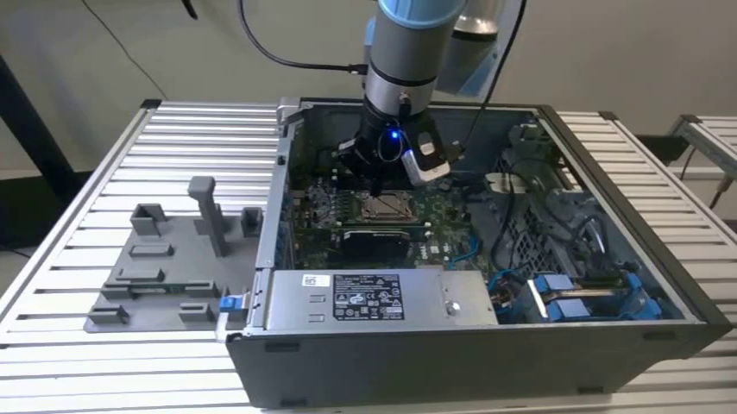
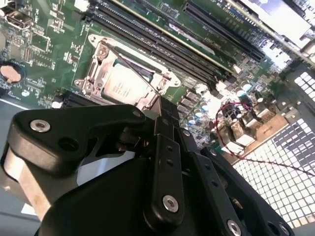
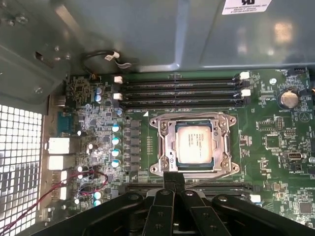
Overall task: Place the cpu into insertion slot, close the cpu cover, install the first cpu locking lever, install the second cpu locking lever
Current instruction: 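Install the second cpu locking lever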
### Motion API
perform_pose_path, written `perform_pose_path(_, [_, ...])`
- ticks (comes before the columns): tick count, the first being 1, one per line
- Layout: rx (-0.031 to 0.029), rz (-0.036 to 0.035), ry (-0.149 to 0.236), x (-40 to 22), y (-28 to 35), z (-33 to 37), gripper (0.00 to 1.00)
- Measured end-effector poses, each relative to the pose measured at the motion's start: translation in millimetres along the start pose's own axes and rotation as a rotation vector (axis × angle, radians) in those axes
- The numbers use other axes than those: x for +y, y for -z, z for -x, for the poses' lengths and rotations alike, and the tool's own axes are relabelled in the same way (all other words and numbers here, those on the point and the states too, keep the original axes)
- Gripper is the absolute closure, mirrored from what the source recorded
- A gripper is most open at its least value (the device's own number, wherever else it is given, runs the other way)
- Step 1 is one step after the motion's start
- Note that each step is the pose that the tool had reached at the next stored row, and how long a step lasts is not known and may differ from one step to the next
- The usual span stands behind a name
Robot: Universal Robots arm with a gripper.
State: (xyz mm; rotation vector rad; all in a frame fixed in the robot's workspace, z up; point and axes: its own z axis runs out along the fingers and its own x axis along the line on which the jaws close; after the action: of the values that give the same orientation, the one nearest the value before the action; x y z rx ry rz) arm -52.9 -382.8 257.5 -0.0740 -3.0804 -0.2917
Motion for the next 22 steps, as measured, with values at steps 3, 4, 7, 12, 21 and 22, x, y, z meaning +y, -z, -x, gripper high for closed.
perform_pose_path(3, [0.0102, -0.0199, -0.003, 0.0, 0.4, -0.1, 0.89])
perform_pose_path(4, [0.0132, -0.0262, -0.004, 0.1, 0.5, -0.1, 0.89])
perform_pose_path(7, [0.0143, -0.0329, -0.005, 2.5, -0.4, -0.3, 0.89])
perform_pose_path(12, [0.0145, -0.034, -0.005, 10.2, -3.3, -0.5, 0.89])
perform_pose_path(21, [0.0126, -0.0477, -0.005, 13.4, -12.9, -6.2, 0.89])
perform_pose_path(22, [0.0123, -0.0489, -0.005, 13.7, -13.7, -7.5, 0.89])
